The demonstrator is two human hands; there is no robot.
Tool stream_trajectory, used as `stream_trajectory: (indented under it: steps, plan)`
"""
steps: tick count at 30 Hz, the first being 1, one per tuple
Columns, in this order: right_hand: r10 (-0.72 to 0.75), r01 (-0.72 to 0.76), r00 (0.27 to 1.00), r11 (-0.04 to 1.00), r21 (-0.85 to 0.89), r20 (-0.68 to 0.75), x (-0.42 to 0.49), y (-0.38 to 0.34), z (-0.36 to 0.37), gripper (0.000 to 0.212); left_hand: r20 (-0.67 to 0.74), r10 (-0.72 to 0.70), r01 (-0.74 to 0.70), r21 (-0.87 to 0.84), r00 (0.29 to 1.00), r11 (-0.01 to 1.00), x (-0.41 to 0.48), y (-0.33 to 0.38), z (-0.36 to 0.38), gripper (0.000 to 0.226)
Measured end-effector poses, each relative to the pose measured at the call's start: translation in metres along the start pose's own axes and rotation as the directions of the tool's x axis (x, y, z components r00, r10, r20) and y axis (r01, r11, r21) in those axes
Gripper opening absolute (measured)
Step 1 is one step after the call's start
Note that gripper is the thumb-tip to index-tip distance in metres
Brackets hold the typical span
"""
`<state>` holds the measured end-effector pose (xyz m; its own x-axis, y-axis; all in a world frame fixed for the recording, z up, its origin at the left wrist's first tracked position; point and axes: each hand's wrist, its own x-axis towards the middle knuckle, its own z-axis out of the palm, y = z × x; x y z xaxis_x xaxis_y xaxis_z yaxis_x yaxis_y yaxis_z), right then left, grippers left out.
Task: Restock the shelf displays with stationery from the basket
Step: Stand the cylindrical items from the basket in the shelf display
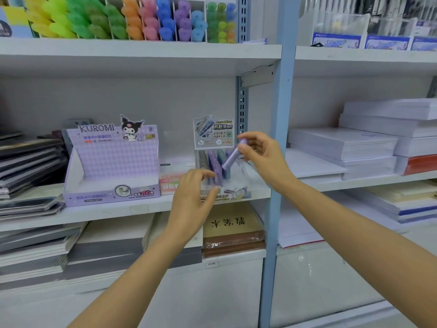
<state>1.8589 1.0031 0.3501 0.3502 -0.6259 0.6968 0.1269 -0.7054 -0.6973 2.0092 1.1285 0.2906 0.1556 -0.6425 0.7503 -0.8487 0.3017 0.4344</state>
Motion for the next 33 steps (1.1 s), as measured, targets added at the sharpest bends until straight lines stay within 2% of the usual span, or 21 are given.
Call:
stream_trajectory:
  steps: [2, 4, 6, 11, 16, 24, 29, 32, 33]
  plan:
    - [0.032, -0.041, 0.991, 0.997, -0.07, -0.128, 0.009, 0.009, -0.007, 0.019, 0.083, 0.088, -0.102, 0.191, 0.993, 0.976, -0.009, -0.009, 0.002, 0.034]
    - [0.056, -0.079, 0.985, 0.988, -0.134, -0.163, 0.015, 0.019, -0.009, 0.019, 0.19, 0.09, -0.145, 0.297, 0.978, 0.944, -0.017, -0.016, 0.006, 0.048]
    - [0.056, -0.091, 0.984, 0.975, -0.202, -0.171, 0.021, 0.03, -0.006, 0.019, 0.237, 0.087, -0.167, 0.343, 0.968, 0.924, -0.022, -0.022, 0.009, 0.058]
    - [0.02, -0.071, 0.99, 0.925, -0.373, -0.139, 0.038, 0.054, 0.01, 0.019, 0.245, 0.132, -0.222, 0.386, 0.96, 0.895, -0.021, -0.03, 0.01, 0.061]
    - [0.037, -0.074, 0.995, 0.893, -0.444, -0.092, 0.057, 0.075, 0.024, 0.02, 0.215, 0.172, -0.248, 0.401, 0.961, 0.882, -0.02, -0.037, 0.014, 0.058]
    - [0.089, -0.016, 0.991, 0.809, -0.588, 0.096, 0.078, 0.085, 0.021, 0.015, 0.144, 0.219, -0.259, 0.387, 0.965, 0.885, -0.016, -0.041, 0.019, 0.049]
    - [0.061, -0.042, 0.998, 0.841, -0.539, 0.017, 0.076, 0.091, 0.028, 0.017, 0.128, 0.21, -0.243, 0.384, 0.969, 0.891, -0.017, -0.041, 0.021, 0.048]
    - [0.043, -0.041, 0.999, 0.786, -0.617, -0.011, 0.075, 0.098, 0.029, 0.003, 0.13, 0.2, -0.235, 0.381, 0.971, 0.894, -0.017, -0.042, 0.022, 0.049]
    - [0.061, -0.051, 0.998, 0.768, -0.638, -0.006, 0.075, 0.097, 0.029, 0.004, 0.129, 0.197, -0.232, 0.381, 0.972, 0.895, -0.017, -0.042, 0.022, 0.049]
